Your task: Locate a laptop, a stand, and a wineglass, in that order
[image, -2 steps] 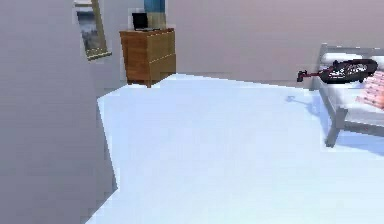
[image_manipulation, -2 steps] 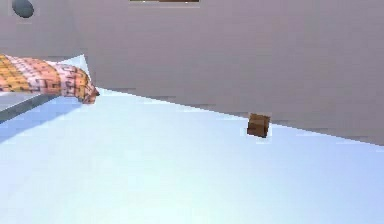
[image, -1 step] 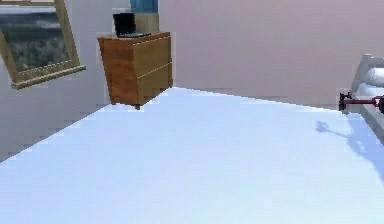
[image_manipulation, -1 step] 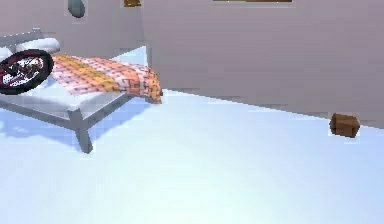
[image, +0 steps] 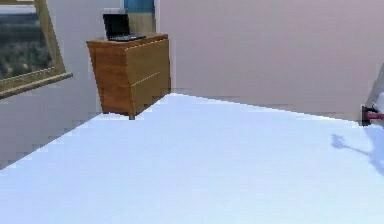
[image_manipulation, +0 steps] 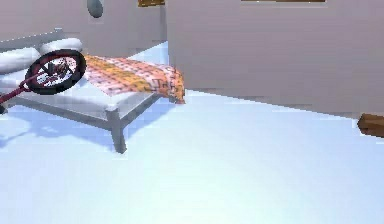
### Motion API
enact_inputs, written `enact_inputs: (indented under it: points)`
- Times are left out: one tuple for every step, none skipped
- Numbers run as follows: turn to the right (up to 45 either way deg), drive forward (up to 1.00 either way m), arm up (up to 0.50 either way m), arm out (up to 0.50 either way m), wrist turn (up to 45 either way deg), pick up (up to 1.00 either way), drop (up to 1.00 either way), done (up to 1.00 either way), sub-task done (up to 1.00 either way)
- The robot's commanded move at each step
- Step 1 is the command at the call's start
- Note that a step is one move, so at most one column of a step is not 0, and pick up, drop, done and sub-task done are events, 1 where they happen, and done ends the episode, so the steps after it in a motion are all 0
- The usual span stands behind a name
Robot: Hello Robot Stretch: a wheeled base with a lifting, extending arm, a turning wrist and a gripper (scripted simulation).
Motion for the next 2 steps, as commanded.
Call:
enact_inputs:
  points:
    - [-6.0,0.0,0.0,0.0,0.0,0.0,0.0,0.0,0.0]
    - [0.0,1.0,0.0,0.0,0.0,0.0,0.0,0.0,0.0]
